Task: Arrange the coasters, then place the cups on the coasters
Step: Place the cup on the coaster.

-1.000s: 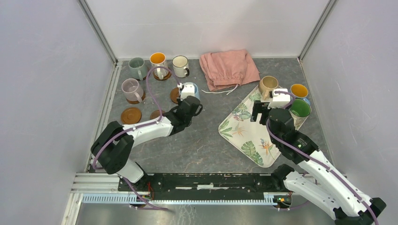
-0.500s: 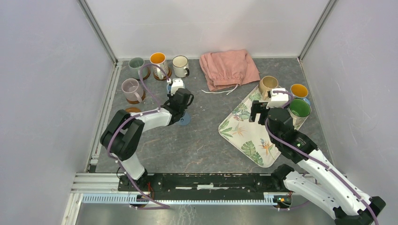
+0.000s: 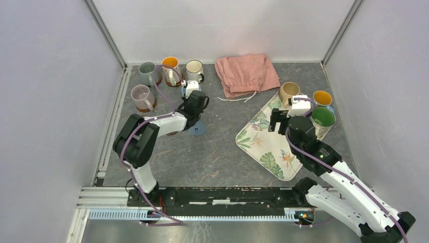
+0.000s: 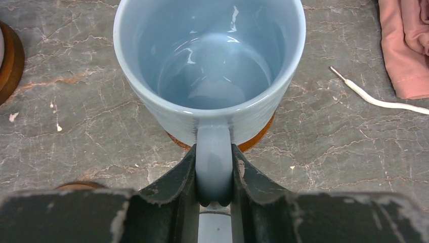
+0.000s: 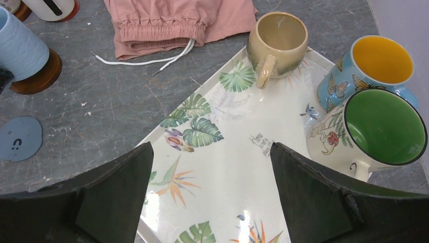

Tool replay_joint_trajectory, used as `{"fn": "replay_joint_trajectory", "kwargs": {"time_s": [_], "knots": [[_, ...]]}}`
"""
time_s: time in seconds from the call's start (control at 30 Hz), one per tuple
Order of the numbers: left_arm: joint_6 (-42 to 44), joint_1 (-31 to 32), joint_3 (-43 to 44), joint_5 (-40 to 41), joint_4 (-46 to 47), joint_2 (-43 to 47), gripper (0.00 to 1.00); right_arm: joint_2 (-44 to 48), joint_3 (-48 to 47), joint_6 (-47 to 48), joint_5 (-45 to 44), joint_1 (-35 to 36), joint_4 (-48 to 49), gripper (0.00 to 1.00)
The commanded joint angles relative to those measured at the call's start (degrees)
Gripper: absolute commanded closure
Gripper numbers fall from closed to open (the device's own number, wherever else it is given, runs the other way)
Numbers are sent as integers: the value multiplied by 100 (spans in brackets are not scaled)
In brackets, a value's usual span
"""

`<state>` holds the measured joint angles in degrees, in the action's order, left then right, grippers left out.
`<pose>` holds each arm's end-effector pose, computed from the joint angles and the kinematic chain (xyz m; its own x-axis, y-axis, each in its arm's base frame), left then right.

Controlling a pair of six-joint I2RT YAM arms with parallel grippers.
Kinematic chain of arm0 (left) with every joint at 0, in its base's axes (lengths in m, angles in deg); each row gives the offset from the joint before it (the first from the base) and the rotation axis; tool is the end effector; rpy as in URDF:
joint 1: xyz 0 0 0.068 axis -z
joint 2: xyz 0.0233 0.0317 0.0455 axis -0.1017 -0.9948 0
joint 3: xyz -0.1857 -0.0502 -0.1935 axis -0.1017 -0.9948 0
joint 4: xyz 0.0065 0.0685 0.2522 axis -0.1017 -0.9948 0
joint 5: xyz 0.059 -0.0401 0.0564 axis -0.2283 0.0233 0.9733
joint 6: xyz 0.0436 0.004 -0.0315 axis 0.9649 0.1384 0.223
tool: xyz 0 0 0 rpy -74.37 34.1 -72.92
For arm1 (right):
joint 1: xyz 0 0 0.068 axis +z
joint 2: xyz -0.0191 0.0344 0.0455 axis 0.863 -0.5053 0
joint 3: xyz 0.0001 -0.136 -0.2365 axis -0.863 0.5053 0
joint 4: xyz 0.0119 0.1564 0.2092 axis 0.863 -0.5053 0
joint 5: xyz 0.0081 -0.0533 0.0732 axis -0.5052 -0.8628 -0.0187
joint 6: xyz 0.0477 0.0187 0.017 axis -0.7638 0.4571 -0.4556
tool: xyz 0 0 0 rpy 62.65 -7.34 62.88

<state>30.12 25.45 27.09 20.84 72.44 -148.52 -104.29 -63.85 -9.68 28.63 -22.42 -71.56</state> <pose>0.3279 -0.1757 0.1809 -0.4769 -0.0650 -0.8766 -0.1507 0.9885 0.0086 0.1391 0.0804 0.3164 -0.2958 0.0740 -0.9524 0.0039 0.9971 0.0763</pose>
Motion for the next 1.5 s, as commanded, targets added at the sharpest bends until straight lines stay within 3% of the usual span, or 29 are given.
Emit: {"fn": "replay_joint_trajectory", "kwargs": {"time_s": [0.0, 1.27, 1.47], "knots": [[196, -61, 389, 120, 840, 9, 98, -26, 11, -8, -2, 12, 242, 7], [-117, -70, -333, -104, 552, 261, 97, -110, 170, -93, 165, 10, 313, 6], [-137, -70, -276, -170, 522, 221, 72, -82, 161, -101, 170, 7, 285, 6]]}}
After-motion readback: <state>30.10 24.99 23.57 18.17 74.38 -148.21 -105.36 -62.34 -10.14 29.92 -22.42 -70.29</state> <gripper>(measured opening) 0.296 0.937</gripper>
